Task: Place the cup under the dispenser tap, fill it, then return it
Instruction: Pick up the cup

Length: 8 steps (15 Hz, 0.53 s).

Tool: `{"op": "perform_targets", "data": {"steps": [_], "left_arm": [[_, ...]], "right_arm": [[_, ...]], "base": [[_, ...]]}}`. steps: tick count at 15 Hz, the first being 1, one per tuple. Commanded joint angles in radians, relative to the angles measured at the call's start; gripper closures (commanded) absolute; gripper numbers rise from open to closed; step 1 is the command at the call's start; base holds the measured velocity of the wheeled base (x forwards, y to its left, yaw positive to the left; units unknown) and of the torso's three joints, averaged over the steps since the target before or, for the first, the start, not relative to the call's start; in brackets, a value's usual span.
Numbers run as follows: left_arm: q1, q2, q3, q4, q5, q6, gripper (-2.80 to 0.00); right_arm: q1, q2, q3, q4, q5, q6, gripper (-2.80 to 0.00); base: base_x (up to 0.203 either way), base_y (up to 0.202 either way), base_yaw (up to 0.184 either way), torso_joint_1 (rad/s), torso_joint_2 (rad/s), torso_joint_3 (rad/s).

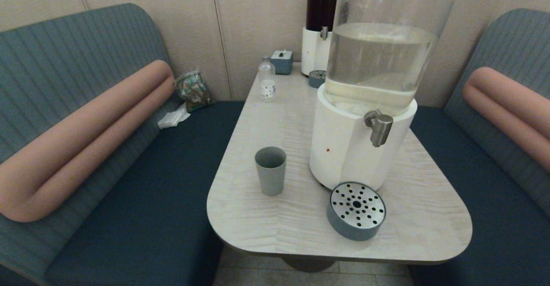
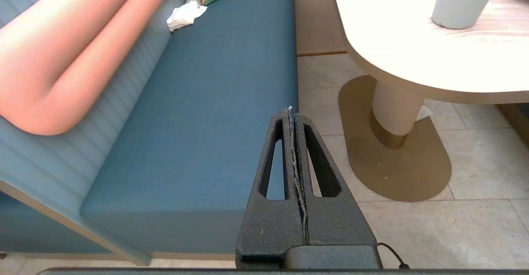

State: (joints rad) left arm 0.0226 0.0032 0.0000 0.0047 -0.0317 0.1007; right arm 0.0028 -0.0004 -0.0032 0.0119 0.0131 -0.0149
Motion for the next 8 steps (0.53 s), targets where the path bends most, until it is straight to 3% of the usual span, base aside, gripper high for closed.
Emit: {"op": "perform_targets", "data": {"steps": [1,5,7,8], "left_arm": [[0.0,0.001,0.0,0.001,-0.002,0.001,0.0],[-0.001,0.001,-0.001,0.0,0.0,-0.018,0.0],[0.0,0.001,0.0,0.003,0.005,-0.081,0.0],[0.0,0.001,0.0,0.001,0.009,-0.082,0.0]], "right_arm": [[0.0,0.0,0.0,0.0,0.001,0.0,0.0],[0.0,0.0,0.0,0.0,0.001,0.0,0.0],[0.0,0.0,0.0,0.0,0.001,0.0,0.0],[0.0,0.0,0.0,0.0,0.001,0.0,0.0]], "base": [[0.0,0.0,0.0,0.0,0.0,0.0],[0.0,0.0,0.0,0.0,0.0,0.0],[0.0,0.0,0.0,0.0,0.0,0.0],[0.0,0.0,0.0,0.0,0.0,0.0]]}}
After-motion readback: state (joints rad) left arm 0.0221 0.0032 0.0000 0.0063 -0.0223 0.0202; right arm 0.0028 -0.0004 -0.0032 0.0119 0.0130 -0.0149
